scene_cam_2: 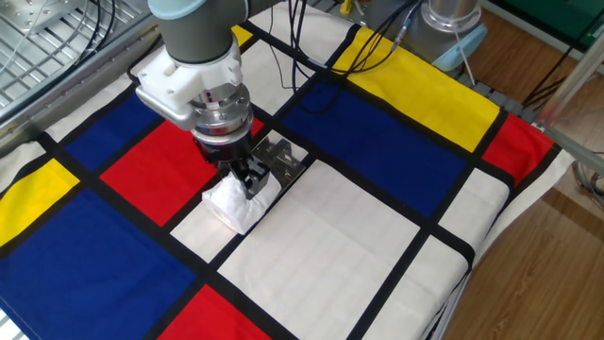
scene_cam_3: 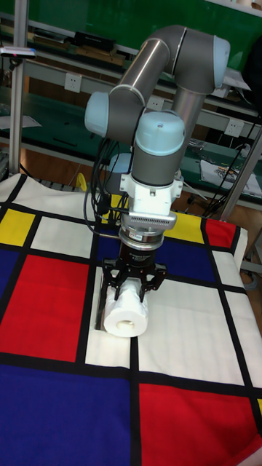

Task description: Take the roll of paper down from the shelf

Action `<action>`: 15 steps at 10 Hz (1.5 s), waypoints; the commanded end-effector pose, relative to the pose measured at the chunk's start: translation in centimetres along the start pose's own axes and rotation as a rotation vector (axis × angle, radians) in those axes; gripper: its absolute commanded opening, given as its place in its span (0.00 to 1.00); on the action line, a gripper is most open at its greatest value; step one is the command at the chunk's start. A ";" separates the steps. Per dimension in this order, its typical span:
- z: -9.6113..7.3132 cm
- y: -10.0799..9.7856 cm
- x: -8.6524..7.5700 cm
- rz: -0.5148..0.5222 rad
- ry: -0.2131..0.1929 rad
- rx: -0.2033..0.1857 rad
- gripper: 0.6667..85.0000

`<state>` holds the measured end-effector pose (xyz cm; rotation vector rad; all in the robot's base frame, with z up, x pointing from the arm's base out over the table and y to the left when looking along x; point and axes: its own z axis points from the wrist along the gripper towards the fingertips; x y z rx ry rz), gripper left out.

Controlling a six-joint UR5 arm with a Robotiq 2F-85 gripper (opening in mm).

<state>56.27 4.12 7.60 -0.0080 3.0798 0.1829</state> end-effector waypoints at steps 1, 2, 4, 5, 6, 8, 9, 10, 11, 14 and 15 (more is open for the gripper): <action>-0.1 0.3 -0.5 -0.001 -0.016 -0.015 0.00; -0.1 0.4 -0.4 -0.001 -0.014 -0.018 0.00; -0.1 0.1 -0.8 -0.002 -0.008 -0.008 0.00; 0.0 0.0 -1.4 -0.011 -0.007 -0.011 0.00; 0.1 -0.1 -1.8 -0.013 -0.002 -0.014 0.00; 0.3 -0.4 -2.9 -0.017 0.001 0.000 0.00; 0.7 -0.4 -3.4 -0.017 0.003 0.004 0.00; 0.8 -0.3 -3.7 -0.018 0.003 0.007 0.00; 0.8 -0.2 -3.8 -0.015 0.003 0.007 0.00; 0.8 -0.1 -3.7 0.012 0.009 0.004 0.00; 0.8 -0.1 -3.7 0.018 0.007 0.001 0.00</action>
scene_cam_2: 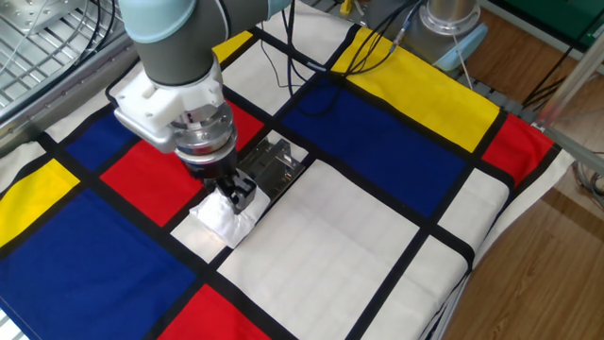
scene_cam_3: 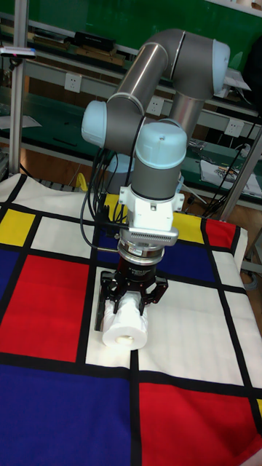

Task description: Take the roll of paper down from the shelf

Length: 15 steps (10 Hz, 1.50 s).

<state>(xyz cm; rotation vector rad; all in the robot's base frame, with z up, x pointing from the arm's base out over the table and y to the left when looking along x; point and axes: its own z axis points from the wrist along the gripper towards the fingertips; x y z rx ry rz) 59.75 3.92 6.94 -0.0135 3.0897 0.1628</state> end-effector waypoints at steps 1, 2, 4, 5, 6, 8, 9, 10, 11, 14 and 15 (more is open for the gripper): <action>-0.1 0.2 -0.2 0.027 0.000 -0.010 0.00; -0.1 -0.2 -0.2 0.034 0.001 0.006 0.00; -0.1 -1.0 -0.5 0.033 -0.011 0.035 0.00; -0.1 -1.3 -0.6 0.032 -0.014 0.046 0.00; -0.1 -1.5 -0.7 0.033 -0.019 0.057 0.00; -0.1 -1.4 -0.7 0.030 -0.017 0.051 0.00; -0.2 -1.3 -0.6 0.036 -0.009 0.054 0.00; -0.1 -0.8 -1.1 0.033 -0.004 0.054 0.00; 0.3 -0.6 -1.8 0.029 -0.004 0.054 0.00; 0.8 0.0 -3.4 0.014 -0.009 0.049 0.00; 0.5 -0.2 -3.4 0.003 -0.009 0.045 0.00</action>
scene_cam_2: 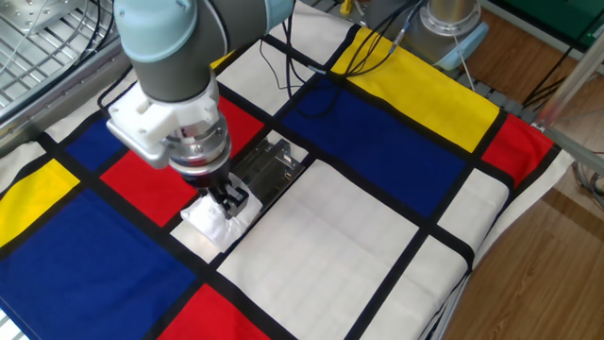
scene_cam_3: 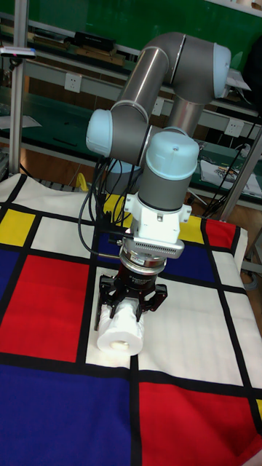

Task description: Take the roll of paper down from the shelf

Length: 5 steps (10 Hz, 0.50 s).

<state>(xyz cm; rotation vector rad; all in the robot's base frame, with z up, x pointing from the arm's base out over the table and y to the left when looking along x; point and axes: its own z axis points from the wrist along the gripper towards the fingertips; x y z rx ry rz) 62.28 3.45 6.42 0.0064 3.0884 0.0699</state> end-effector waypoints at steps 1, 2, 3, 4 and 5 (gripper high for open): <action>-0.5 0.1 -0.7 -0.017 -0.004 -0.026 0.00; -0.5 0.2 -0.5 -0.012 0.002 -0.031 0.00; -0.5 -0.1 -0.4 -0.003 0.008 -0.019 0.00; -0.5 -0.1 -0.4 -0.005 0.008 -0.020 0.00; -0.5 0.0 -0.4 -0.005 0.008 -0.023 0.00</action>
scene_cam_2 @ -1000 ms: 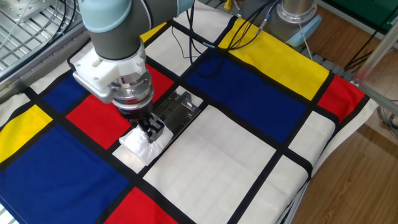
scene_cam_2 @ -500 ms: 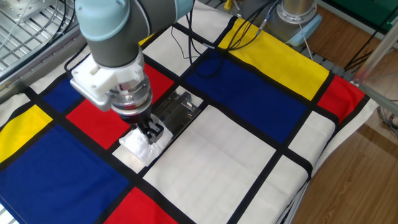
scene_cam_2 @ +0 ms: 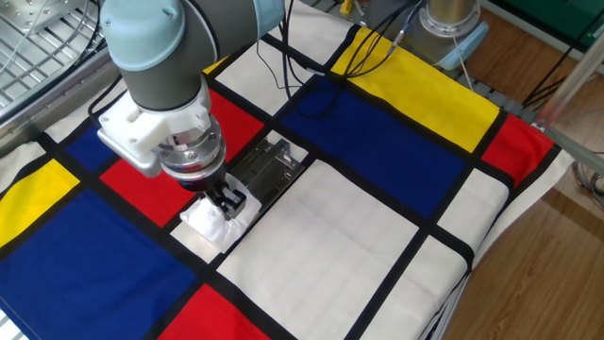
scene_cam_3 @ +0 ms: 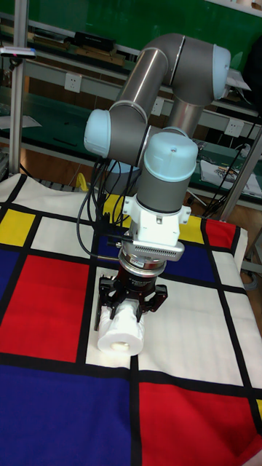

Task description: Take the roll of paper down from the shelf

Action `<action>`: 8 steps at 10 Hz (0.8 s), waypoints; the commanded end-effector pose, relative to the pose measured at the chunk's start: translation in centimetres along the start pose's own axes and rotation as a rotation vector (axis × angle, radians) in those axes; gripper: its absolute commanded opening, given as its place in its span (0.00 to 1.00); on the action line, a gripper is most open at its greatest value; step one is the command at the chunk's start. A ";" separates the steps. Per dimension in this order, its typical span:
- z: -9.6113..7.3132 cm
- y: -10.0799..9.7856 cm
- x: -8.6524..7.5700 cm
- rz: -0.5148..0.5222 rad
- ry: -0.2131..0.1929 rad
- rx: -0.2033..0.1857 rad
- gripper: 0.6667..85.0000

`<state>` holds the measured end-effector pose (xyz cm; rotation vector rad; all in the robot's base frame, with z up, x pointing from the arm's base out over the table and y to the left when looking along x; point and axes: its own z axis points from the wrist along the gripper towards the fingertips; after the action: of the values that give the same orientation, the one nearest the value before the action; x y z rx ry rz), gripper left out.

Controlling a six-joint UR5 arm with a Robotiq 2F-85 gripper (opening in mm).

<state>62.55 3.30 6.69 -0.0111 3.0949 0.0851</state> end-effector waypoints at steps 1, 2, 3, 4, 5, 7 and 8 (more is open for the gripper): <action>-0.2 0.2 -0.1 0.005 0.001 -0.015 0.00; -0.2 0.1 -0.1 0.005 0.001 -0.012 0.00; -0.2 0.0 0.1 0.009 0.007 -0.009 0.00; -0.2 0.0 0.1 0.009 0.009 -0.009 0.00; -0.2 0.0 0.3 0.009 0.015 -0.007 0.00; -0.2 0.0 0.5 0.003 0.023 -0.009 0.00; -0.2 0.2 0.4 0.002 0.021 -0.015 0.00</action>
<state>62.14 3.17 6.73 -0.0126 3.1138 0.0838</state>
